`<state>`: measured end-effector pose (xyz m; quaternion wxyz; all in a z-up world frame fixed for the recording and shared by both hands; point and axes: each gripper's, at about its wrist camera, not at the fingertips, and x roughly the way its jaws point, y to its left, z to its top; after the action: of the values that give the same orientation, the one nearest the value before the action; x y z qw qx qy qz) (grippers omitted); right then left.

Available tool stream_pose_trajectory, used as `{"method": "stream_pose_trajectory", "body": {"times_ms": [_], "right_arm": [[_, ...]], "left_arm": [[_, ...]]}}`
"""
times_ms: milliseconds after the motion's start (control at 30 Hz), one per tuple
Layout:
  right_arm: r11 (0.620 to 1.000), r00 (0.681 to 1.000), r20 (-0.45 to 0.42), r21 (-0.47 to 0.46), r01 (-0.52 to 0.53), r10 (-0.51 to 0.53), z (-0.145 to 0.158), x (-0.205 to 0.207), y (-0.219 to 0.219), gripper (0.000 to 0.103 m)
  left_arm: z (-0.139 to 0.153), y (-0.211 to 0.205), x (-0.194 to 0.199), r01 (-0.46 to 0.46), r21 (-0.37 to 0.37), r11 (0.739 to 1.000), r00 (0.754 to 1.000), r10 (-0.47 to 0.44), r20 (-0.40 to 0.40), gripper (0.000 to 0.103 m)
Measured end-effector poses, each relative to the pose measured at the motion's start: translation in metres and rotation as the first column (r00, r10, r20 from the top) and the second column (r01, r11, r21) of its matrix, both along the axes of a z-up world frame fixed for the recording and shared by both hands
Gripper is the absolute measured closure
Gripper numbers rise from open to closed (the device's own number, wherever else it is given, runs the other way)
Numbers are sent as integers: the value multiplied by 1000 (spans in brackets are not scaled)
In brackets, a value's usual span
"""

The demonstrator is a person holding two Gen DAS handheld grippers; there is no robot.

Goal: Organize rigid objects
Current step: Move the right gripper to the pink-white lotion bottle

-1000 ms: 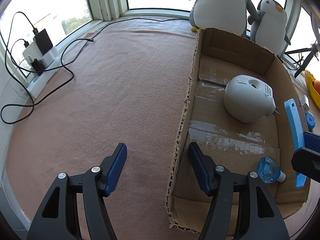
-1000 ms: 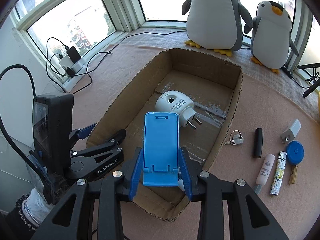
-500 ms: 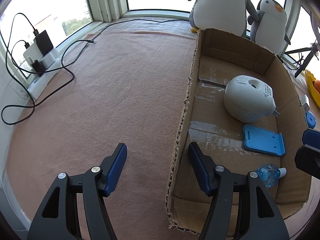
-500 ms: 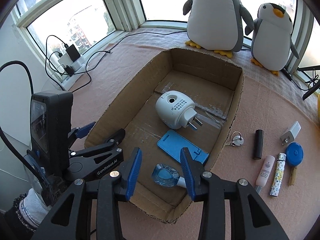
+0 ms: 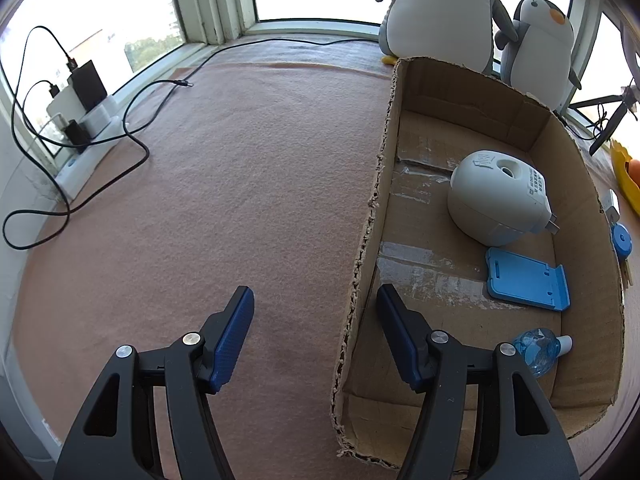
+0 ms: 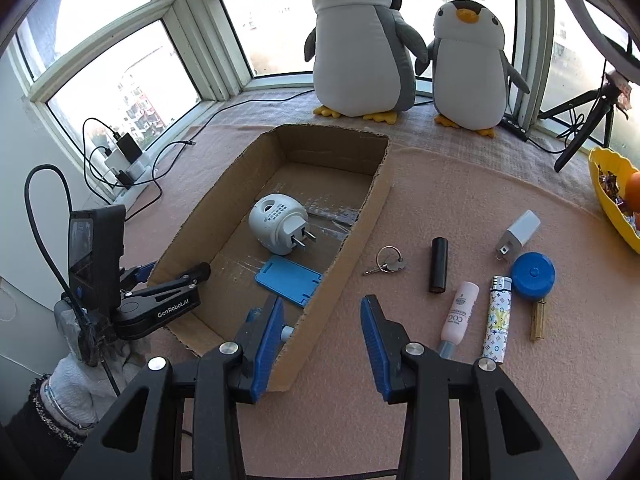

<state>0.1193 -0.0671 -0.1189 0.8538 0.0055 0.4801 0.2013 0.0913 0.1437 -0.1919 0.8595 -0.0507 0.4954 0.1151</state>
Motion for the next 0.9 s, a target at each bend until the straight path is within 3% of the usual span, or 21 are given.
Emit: {"method": "stream_pose_trajectory", "body": {"times_ms": [400, 733, 900], "right_arm": [[979, 975, -102, 33, 202, -197, -18, 22, -76, 66], [973, 957, -196, 36, 226, -215, -41, 44, -80, 67], [975, 947, -243, 22, 222, -210, -54, 54, -74, 76]], "left_arm": [[1, -2, 0, -2, 7, 1000, 1000, 2, 4, 39], [1, -1, 0, -5, 2, 1000, 1000, 5, 4, 39], [1, 0, 0, -10, -3, 1000, 1000, 10, 4, 39]]}}
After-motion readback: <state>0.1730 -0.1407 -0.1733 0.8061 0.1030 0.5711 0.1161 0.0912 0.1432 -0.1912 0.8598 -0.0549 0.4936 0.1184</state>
